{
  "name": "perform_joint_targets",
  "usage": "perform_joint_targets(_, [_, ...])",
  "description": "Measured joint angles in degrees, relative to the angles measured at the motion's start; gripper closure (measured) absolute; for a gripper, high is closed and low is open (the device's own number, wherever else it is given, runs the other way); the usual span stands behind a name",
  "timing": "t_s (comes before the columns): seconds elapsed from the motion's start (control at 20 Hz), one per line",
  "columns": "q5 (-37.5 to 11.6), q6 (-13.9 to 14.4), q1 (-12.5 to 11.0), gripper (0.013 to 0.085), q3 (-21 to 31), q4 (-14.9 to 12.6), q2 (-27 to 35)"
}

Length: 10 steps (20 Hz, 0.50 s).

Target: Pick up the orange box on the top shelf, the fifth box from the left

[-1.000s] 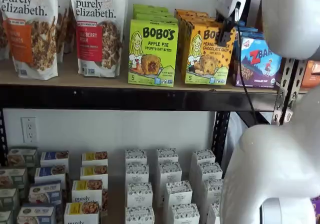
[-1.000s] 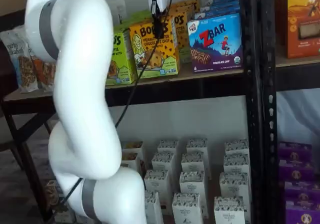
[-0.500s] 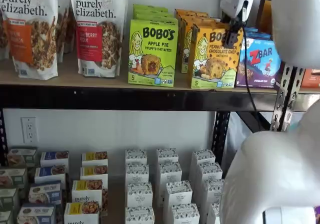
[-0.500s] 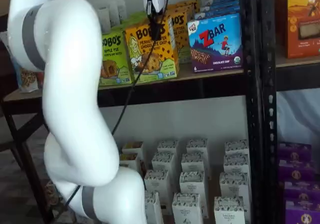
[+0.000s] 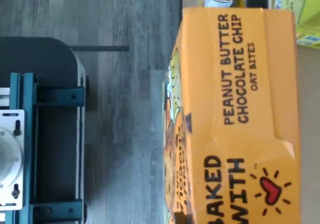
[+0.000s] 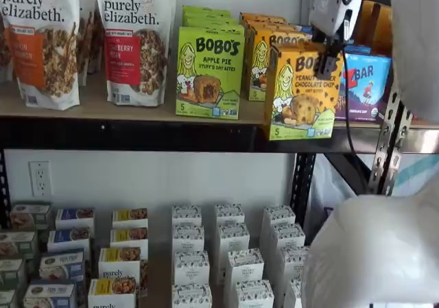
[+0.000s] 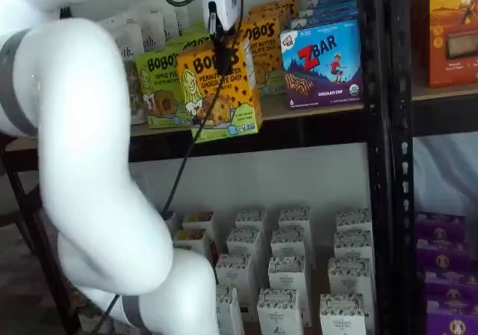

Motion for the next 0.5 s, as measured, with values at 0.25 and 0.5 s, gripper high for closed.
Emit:
perform_joint_targets(0.25, [0.4,-0.4,-0.5,0.061,3.8,-0.2,-4.3])
perform_joint_targets(0.5, [0.0,-1.0,-1.2,0.061,7.3,0.3,-8.6])
